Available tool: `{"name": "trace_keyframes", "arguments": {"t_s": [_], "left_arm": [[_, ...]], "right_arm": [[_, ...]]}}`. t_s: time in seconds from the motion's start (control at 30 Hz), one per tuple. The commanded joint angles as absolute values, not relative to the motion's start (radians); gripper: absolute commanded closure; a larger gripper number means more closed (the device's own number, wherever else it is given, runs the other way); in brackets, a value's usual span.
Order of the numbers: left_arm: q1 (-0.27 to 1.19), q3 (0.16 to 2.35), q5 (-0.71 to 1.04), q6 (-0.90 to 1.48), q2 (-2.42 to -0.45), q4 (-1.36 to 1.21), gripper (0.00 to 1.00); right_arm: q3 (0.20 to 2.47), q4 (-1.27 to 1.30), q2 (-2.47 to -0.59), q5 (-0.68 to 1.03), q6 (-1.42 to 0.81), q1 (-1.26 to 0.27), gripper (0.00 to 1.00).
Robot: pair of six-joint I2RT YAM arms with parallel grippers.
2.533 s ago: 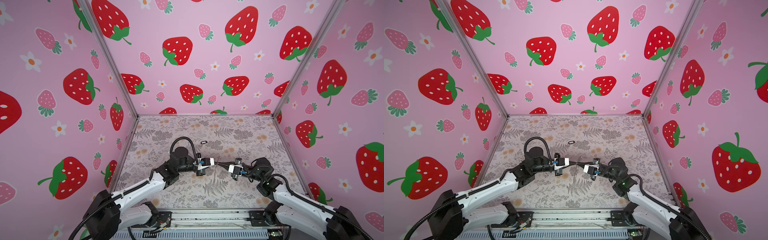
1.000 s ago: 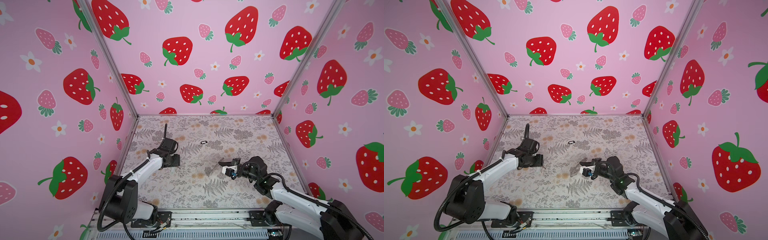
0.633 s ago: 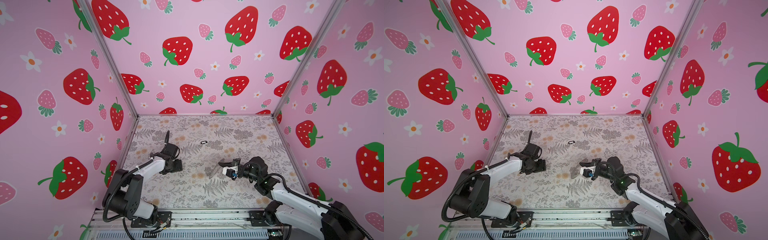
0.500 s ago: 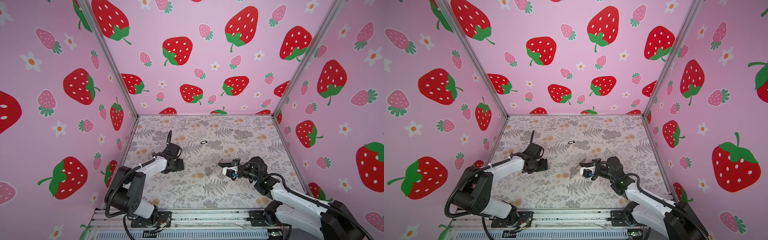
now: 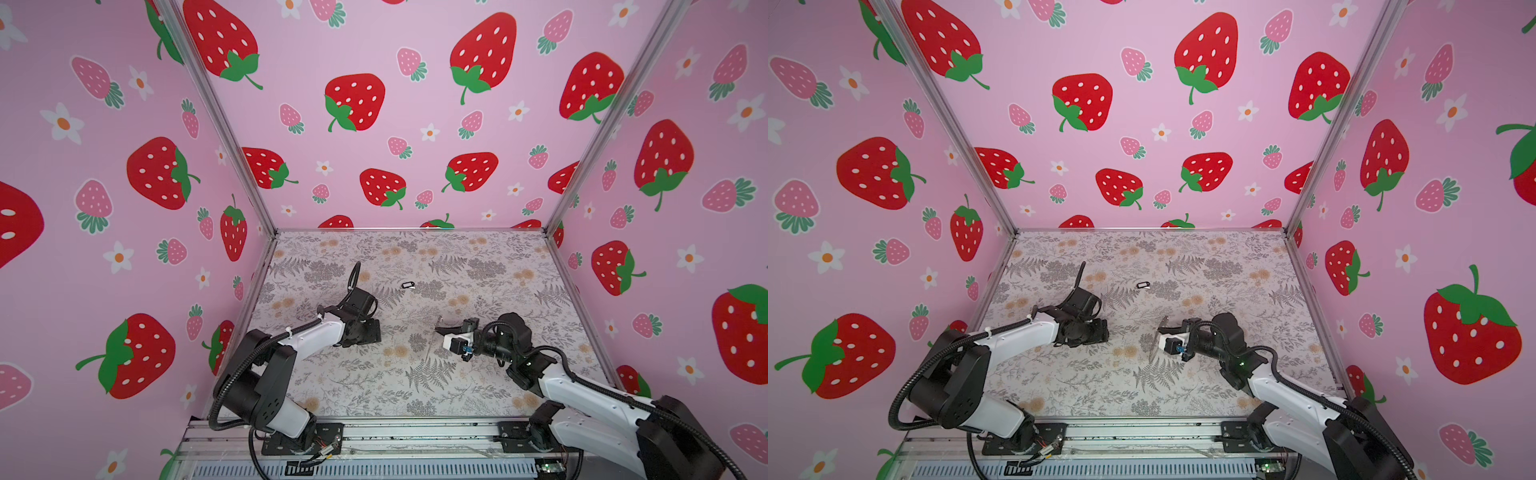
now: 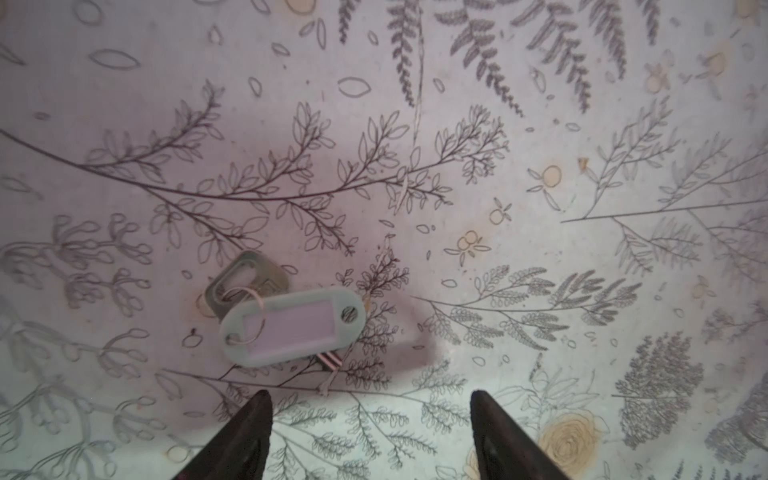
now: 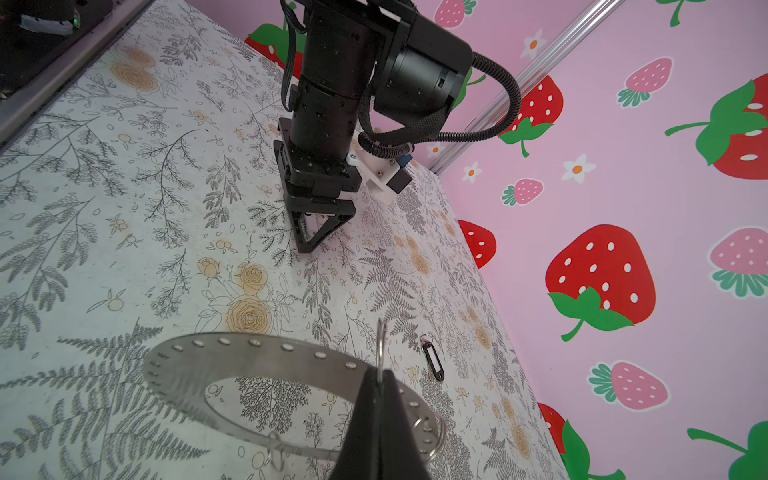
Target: Put the keys on the keyring
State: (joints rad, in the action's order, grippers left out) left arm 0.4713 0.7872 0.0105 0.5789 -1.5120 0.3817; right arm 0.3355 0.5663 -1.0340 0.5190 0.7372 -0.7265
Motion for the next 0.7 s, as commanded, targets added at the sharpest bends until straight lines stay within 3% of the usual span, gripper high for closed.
{"name": "trace_keyframes", "arguments": {"t_s": [0.0, 0.27, 0.67], "left_arm": [[0.472, 0.832, -0.114, 0.540, -1.465, 0.473, 0.27], [0.474, 0.967, -0.250, 0.420, -1.594, 0.593, 0.43], [0.528, 1.097, -0.377, 0.350, -1.758, 0.714, 0.51]], "right_arm": [[0.355, 0.583, -1.040, 0.548, 0.746, -0.733, 1.00], [0.359, 0.574, -1.048, 0.552, 0.746, -0.733, 1.00], [0.363, 0.563, -1.053, 0.553, 0.742, -0.733, 1.00]]}}
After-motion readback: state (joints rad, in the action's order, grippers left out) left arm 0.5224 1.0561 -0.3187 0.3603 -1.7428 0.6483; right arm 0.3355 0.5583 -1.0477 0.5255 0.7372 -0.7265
